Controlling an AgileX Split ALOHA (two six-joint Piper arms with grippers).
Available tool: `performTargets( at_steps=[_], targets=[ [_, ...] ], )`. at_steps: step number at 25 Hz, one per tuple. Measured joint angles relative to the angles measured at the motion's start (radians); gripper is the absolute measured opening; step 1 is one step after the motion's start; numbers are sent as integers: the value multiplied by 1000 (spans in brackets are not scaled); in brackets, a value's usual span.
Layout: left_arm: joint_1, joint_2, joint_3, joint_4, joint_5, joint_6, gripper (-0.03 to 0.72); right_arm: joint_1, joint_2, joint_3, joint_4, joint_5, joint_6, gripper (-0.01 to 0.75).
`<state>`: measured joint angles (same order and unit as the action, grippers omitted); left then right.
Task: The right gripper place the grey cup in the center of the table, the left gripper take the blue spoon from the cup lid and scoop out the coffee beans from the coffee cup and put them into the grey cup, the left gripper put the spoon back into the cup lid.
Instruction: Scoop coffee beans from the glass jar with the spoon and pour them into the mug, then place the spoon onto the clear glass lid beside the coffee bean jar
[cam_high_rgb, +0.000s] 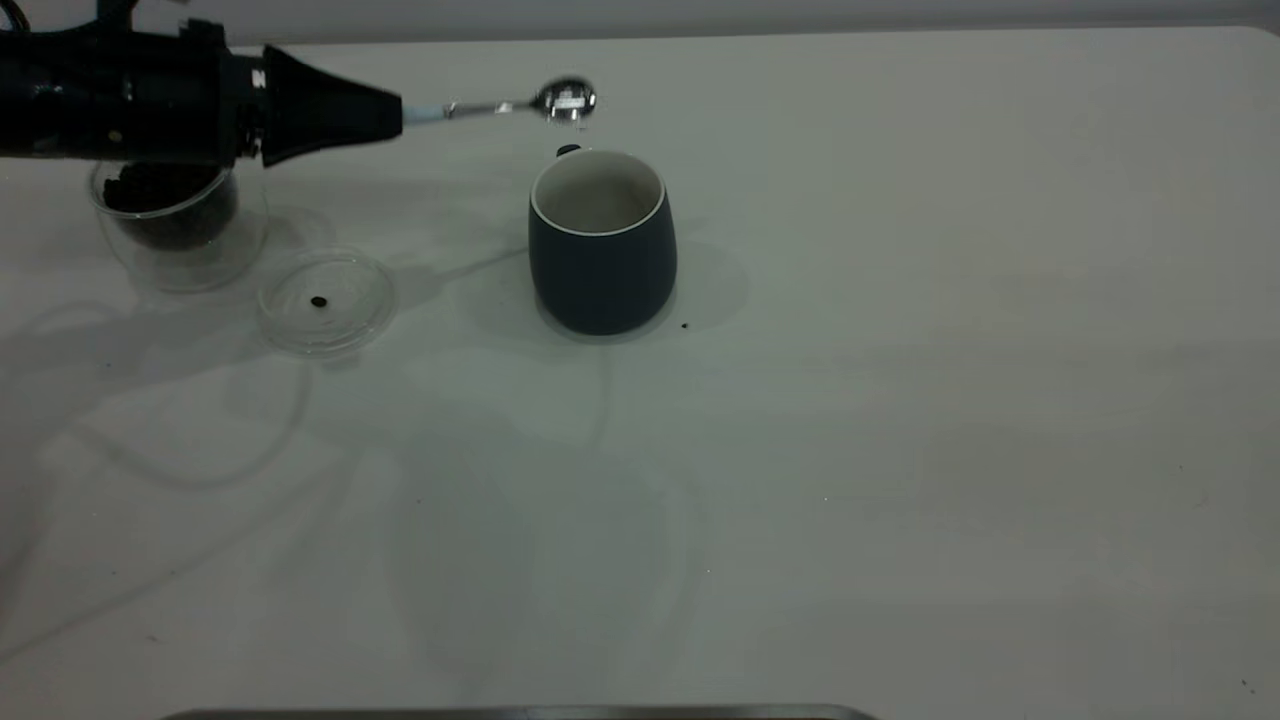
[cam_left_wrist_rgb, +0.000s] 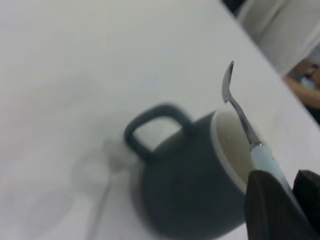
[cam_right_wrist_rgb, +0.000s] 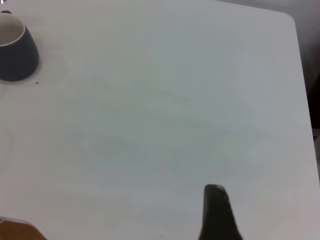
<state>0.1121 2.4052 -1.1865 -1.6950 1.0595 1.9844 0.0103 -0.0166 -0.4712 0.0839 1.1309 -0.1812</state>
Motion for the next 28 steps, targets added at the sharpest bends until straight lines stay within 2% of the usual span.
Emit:
performTargets(
  at_steps=[3, 6, 9, 12, 16, 19, 22, 24, 28],
  targets=[
    [0, 0, 0, 0, 56, -84, 130, 0, 0, 0, 0, 0, 0, 461],
    [6, -11, 0, 58, 62, -201, 130, 0, 0, 0, 0, 0, 0, 461],
    [17, -73, 20, 123, 54, -289, 130, 0, 0, 0, 0, 0, 0, 461],
    [28, -187, 76, 124, 12, -356, 130, 0, 0, 0, 0, 0, 0, 461],
    [54, -334, 207, 123, -25, -461, 130, 0, 0, 0, 0, 0, 0, 461],
    [109, -383, 310, 123, -25, -499, 130, 0, 0, 0, 0, 0, 0, 461],
    [203, -388, 392, 123, -41, -512, 130, 0, 0, 0, 0, 0, 0, 461],
    [272, -388, 438, 123, -74, -512, 130, 0, 0, 0, 0, 0, 0, 461],
    [354, -389, 511, 114, -168, -510, 130, 0, 0, 0, 0, 0, 0, 461]
  ],
)
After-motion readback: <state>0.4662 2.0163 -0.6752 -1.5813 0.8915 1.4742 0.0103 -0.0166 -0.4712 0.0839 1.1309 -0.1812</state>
